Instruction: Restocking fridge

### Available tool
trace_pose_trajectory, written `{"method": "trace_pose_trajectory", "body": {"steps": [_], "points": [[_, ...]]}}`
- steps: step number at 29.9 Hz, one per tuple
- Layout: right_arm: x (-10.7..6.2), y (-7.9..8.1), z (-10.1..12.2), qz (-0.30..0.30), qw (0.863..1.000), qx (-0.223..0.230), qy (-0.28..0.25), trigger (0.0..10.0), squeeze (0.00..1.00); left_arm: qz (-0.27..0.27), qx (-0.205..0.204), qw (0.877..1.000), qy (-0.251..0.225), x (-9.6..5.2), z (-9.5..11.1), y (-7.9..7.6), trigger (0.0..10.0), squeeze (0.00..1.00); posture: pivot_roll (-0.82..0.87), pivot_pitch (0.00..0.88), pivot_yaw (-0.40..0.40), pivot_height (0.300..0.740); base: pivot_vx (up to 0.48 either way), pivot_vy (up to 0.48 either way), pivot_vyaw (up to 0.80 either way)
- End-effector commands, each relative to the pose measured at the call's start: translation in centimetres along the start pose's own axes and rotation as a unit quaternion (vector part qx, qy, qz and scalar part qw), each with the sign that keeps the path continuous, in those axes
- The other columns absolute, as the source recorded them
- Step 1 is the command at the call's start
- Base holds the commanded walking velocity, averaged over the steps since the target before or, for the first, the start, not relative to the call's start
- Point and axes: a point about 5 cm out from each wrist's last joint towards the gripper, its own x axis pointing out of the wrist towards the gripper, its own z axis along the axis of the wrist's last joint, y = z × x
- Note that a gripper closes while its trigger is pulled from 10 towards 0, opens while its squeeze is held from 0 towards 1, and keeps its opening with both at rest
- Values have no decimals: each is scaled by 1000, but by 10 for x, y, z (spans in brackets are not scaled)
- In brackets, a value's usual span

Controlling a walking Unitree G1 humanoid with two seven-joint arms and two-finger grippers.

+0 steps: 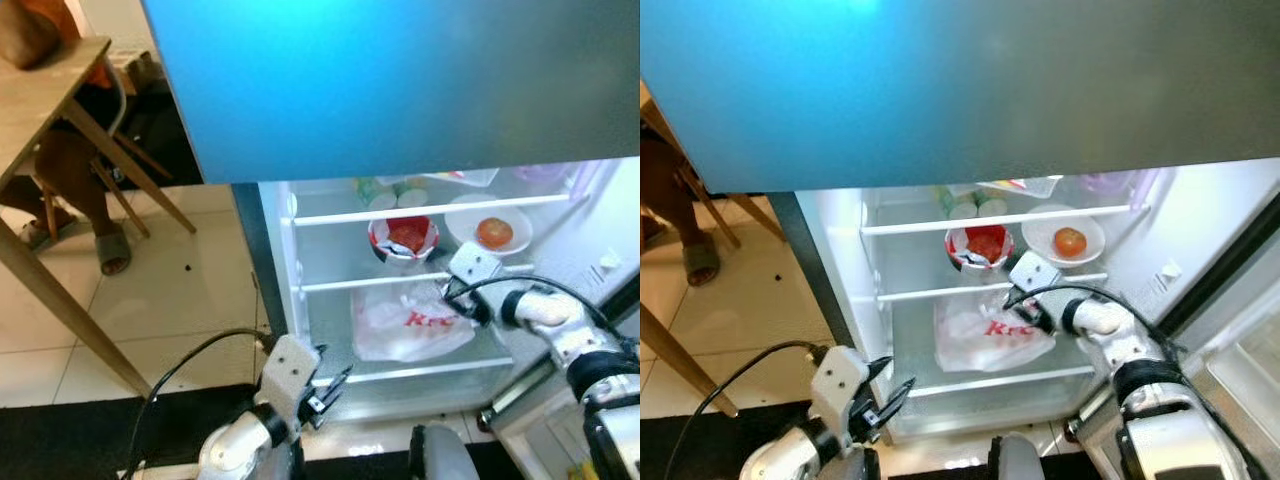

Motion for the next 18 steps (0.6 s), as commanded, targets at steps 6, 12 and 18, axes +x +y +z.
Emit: {"method": "trace_pose_trajectory", "body": {"steps": [6, 12, 18], "points": [[17, 50, -38, 43, 994, 89, 41, 10000, 0, 199, -75, 971, 112, -42, -55, 30, 10000, 0, 4, 86, -42, 617, 0, 0, 0], [28, 98, -74, -33, 964, 255, 73, 10000, 0, 211, -84, 937, 265, -57, -114, 33, 10000, 0, 25, 61, -46, 617, 0, 0, 0], [19, 136, -113, -134, 904, 395, 93, 10000, 0, 188, -111, 920, 325, -43, -131, 34, 10000, 0, 8, 35, -8, 617, 0, 0, 0]]}}
